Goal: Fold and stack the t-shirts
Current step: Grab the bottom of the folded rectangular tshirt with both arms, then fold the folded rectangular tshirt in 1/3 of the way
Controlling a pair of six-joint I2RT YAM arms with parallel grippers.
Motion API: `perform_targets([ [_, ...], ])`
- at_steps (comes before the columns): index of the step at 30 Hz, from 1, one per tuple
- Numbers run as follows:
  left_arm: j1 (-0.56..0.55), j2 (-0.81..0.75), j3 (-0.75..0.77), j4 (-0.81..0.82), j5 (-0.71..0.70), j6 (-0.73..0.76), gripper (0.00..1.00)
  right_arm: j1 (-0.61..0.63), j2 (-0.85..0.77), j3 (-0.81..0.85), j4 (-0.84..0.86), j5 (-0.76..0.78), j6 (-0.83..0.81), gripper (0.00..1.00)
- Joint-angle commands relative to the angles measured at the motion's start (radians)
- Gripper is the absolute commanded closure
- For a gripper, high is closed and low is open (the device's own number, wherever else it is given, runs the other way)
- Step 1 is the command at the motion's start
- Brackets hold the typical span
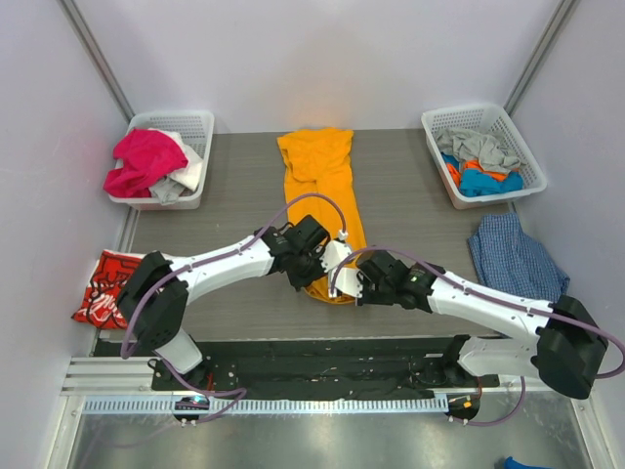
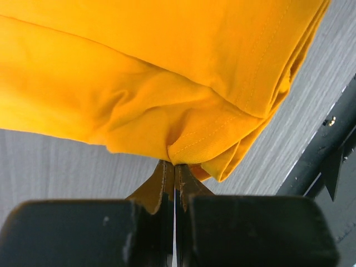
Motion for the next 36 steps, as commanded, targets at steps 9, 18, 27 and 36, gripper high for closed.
perform_targets([
  [9, -0.003, -0.083, -0.018, -0.002, -0.032, 0.070, 1.00, -0.017, 0.004, 0.070, 0.087, 0.159, 0.051, 0.99],
  [18, 0.054, -0.094, -0.009, 0.009, -0.053, 0.101, 1.00, -0.079, 0.088, 0.122, 0.162, 0.154, 0.011, 0.99],
  [27, 0.112, -0.055, 0.021, 0.024, -0.045, 0.129, 1.00, -0.186, 0.183, 0.238, 0.191, 0.131, -0.048, 0.99],
  [36, 0.173, 0.014, 0.064, 0.058, -0.032, 0.138, 1.00, -0.241, 0.281, 0.349, 0.224, 0.122, -0.084, 0.99],
])
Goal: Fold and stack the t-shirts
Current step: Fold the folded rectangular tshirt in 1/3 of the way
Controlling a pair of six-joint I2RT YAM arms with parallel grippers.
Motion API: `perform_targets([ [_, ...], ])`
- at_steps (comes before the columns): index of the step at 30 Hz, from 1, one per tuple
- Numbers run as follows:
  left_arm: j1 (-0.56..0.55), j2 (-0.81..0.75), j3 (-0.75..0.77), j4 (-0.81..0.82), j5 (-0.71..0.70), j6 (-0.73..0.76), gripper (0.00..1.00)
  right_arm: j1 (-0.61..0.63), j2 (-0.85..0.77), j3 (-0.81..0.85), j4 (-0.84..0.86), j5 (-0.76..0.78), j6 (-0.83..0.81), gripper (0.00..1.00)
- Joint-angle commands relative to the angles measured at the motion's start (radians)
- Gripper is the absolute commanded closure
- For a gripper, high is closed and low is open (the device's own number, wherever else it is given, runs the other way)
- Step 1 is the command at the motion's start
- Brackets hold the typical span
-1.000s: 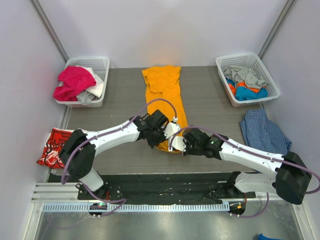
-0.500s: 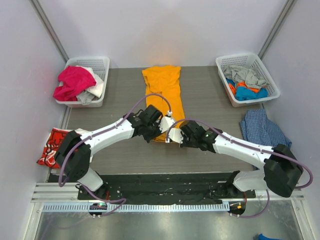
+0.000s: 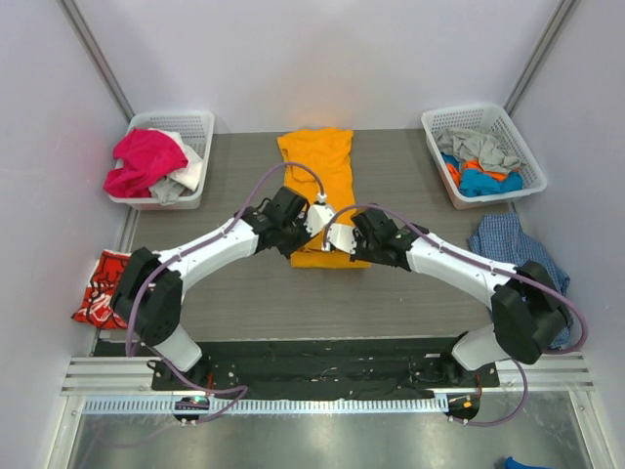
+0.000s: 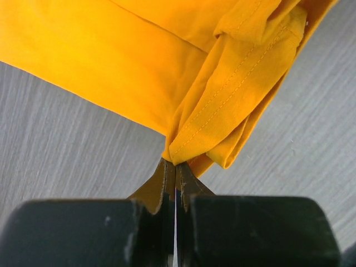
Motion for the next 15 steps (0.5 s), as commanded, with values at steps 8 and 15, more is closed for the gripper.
perform_targets([
  [8, 0.047, 0.160, 0.120, -0.032, 0.064, 0.106, 1.00, -0.054, 0.141, 0.206, 0.211, 0.046, 0.006, 0.99],
  [15, 0.079, 0.249, 0.213, -0.034, 0.060, 0.112, 1.00, -0.064, 0.257, 0.331, 0.239, 0.051, -0.023, 0.99],
])
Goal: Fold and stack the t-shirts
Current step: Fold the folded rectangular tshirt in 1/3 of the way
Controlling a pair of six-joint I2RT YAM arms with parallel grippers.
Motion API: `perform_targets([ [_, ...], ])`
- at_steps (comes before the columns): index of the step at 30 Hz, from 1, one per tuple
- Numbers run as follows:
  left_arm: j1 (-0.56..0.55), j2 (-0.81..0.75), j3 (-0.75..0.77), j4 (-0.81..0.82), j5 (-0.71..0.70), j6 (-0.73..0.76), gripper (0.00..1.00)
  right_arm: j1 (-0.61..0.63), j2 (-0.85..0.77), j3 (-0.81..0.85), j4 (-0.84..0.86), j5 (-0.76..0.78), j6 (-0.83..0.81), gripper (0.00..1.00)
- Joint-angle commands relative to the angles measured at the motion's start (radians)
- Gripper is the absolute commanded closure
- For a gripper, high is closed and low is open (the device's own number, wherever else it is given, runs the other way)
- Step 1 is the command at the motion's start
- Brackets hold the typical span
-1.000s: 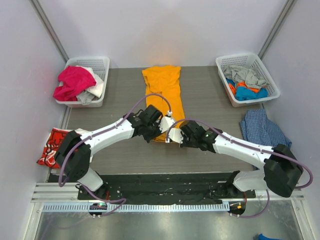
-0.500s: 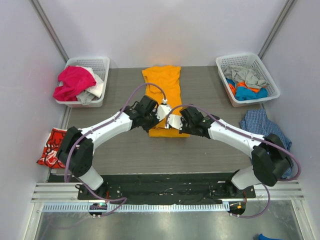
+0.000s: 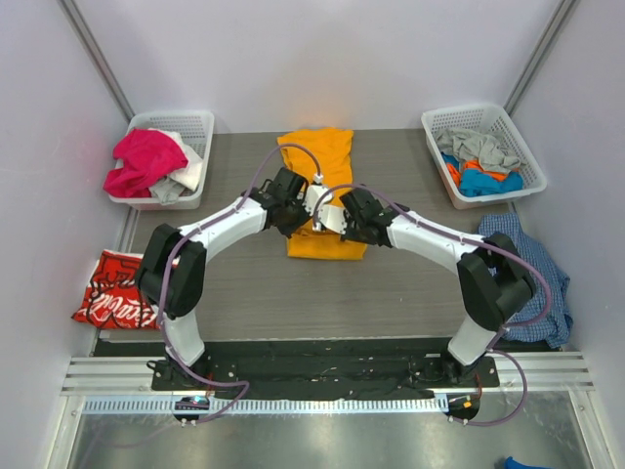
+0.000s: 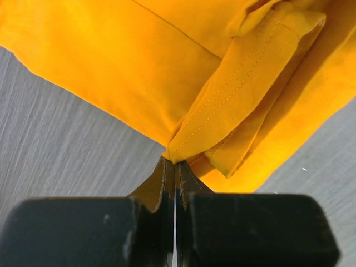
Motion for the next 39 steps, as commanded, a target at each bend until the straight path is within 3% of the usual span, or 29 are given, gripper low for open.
perform_targets([
  [1, -0.023, 0.053, 0.050, -0.057, 0.055, 0.083, 1.00, -0.012, 0.039, 0.153, 0.206, 0.026, 0.005, 0.99],
  [39, 0.045, 0.317, 0.275, -0.028, 0.023, 0.101, 1.00, -0.064, 0.407, 0.587, 0.226, 0.045, -0.033, 0.99],
])
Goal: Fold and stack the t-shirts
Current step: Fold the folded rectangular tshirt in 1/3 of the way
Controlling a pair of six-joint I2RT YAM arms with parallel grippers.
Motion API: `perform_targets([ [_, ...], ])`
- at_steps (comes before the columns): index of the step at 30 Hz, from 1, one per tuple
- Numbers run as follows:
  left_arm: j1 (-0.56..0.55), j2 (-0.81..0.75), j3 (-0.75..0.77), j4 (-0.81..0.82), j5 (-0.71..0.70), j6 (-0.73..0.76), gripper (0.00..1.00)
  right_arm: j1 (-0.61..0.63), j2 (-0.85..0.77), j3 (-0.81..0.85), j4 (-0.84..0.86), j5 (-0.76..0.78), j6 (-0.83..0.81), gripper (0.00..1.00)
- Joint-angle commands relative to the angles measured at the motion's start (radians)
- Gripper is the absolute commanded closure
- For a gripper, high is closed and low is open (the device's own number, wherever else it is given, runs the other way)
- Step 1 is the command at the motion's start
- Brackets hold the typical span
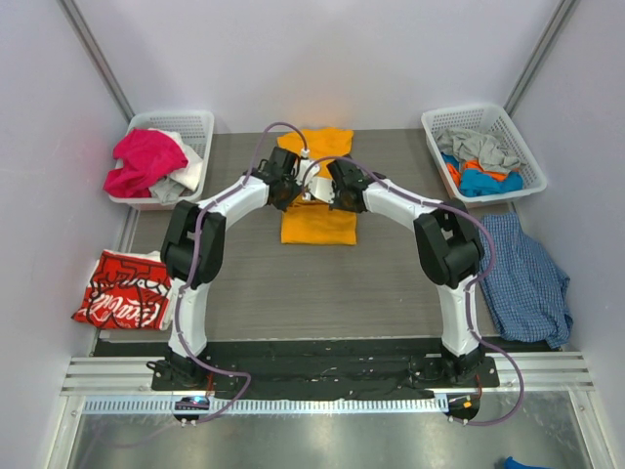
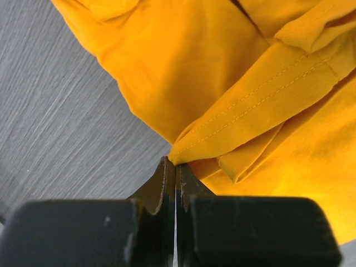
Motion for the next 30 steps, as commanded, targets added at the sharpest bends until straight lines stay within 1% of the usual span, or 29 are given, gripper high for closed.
perform_targets([
  [1, -0.086, 0.032, -0.003, -0.077, 0.106, 0.100, 1.00, 0.013, 0.006, 0.156, 0.250, 0.010, 0.064, 0.99],
  [4, -0.086, 0.033, -0.005, -0.066, 0.102, 0.096, 1.00, 0.014, 0.024, 0.174, 0.250, 0.019, 0.072, 0.94],
  [5, -0.086, 0.032, -0.009, -0.055, 0.094, 0.098, 1.00, 0.013, 0.029, 0.179, 0.252, 0.024, 0.072, 0.91],
  [6, -0.086, 0.032, -0.011, -0.046, 0.088, 0.092, 0.98, 0.013, 0.032, 0.179, 0.255, 0.029, 0.070, 0.89],
  [10, -0.086, 0.039, 0.001, -0.032, 0.068, 0.087, 0.94, 0.014, 0.047, 0.182, 0.281, 0.050, 0.073, 0.84],
  [11, -0.086, 0.047, 0.012, -0.032, 0.063, 0.083, 0.92, 0.013, 0.047, 0.183, 0.284, 0.055, 0.073, 0.81],
  [13, -0.086, 0.055, 0.024, -0.031, 0.053, 0.078, 0.91, 0.013, 0.053, 0.191, 0.295, 0.065, 0.076, 0.78],
  [14, -0.086, 0.061, 0.035, -0.032, 0.048, 0.075, 0.90, 0.013, 0.061, 0.202, 0.296, 0.070, 0.076, 0.73],
  [17, -0.086, 0.068, 0.057, -0.031, 0.042, 0.069, 0.80, 0.014, 0.072, 0.231, 0.295, 0.084, 0.080, 0.64],
  [19, -0.087, 0.072, 0.067, -0.023, 0.042, 0.067, 0.78, 0.014, 0.076, 0.248, 0.295, 0.091, 0.080, 0.62],
  [20, -0.086, 0.073, 0.072, -0.020, 0.042, 0.061, 0.74, 0.013, 0.078, 0.252, 0.298, 0.096, 0.081, 0.61],
  [22, -0.086, 0.076, 0.078, -0.009, -0.001, 0.057, 0.67, 0.016, 0.087, 0.265, 0.303, 0.113, 0.084, 0.60],
  [24, -0.086, 0.079, 0.081, 0.003, -0.016, 0.049, 0.64, 0.016, 0.093, 0.269, 0.315, 0.125, 0.084, 0.60],
  [25, -0.086, 0.079, 0.083, 0.021, -0.032, 0.043, 0.64, 0.016, 0.093, 0.269, 0.319, 0.131, 0.084, 0.60],
  [26, -0.086, 0.078, 0.083, 0.032, -0.059, 0.037, 0.60, 0.017, 0.093, 0.269, 0.324, 0.145, 0.084, 0.59],
  [28, -0.087, 0.076, 0.083, 0.069, -0.096, 0.021, 0.57, 0.016, 0.098, 0.269, 0.338, 0.165, 0.090, 0.59],
  [29, -0.086, 0.078, 0.083, 0.084, -0.137, 0.017, 0.54, 0.017, 0.098, 0.268, 0.342, 0.186, 0.093, 0.59],
  [30, -0.086, 0.079, 0.084, 0.095, -0.153, 0.014, 0.52, 0.016, 0.096, 0.266, 0.344, 0.193, 0.096, 0.59],
])
